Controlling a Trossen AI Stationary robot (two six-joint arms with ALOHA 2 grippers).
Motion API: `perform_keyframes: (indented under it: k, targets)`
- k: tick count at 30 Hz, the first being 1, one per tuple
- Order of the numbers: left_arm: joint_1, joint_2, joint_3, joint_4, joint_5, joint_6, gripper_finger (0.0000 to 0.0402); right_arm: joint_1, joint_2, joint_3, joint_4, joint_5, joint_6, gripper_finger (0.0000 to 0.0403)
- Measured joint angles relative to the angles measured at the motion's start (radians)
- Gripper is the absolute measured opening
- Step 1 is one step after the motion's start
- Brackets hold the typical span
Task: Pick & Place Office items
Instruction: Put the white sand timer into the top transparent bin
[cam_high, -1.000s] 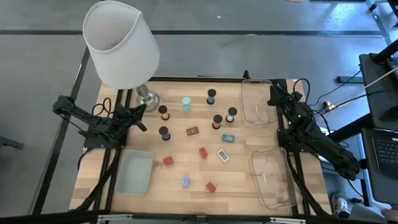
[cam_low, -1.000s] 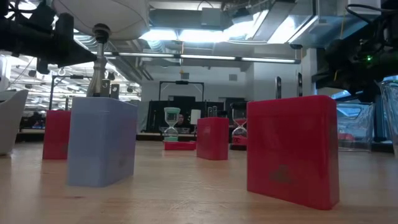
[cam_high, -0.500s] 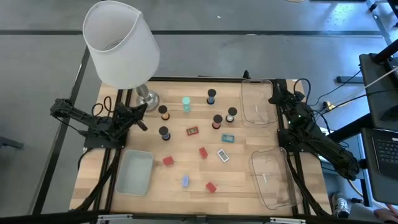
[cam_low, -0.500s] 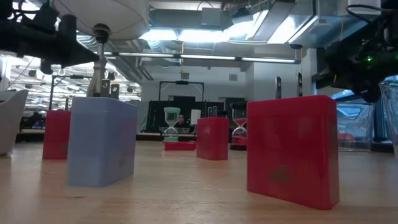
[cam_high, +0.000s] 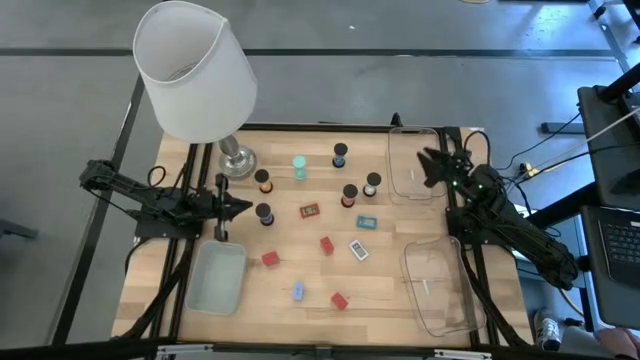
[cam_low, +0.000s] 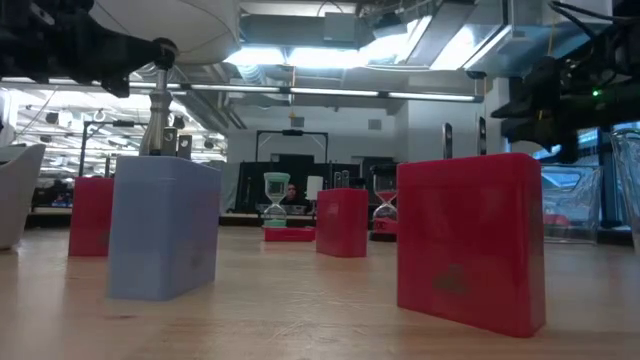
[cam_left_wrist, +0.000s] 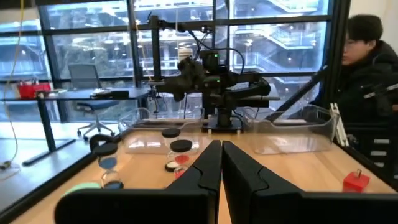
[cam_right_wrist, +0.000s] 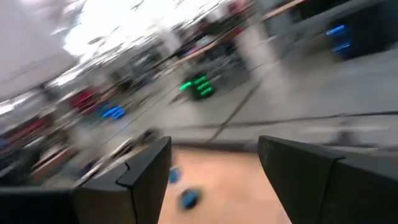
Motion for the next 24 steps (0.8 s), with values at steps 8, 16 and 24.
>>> perform_keyframes:
  k: [8,16,24]
  targets:
    - [0.000,0.000,0.000,0.000,-0.217,0.001,0.0011,0.000,0.000,0.000,0.068,-0.036,0.045,0.0245]
    - [0.000,0.000,0.000,0.003,-0.478,0.001,0.0008,0.000,0.000,0.000,0.202,-0.216,-0.027,0.0245]
    - [0.000,0.000,0.000,0.009,-0.515,-0.007,0.0010,0.000,0.041,0.003,0.217,-0.211,-0.036,0.0245]
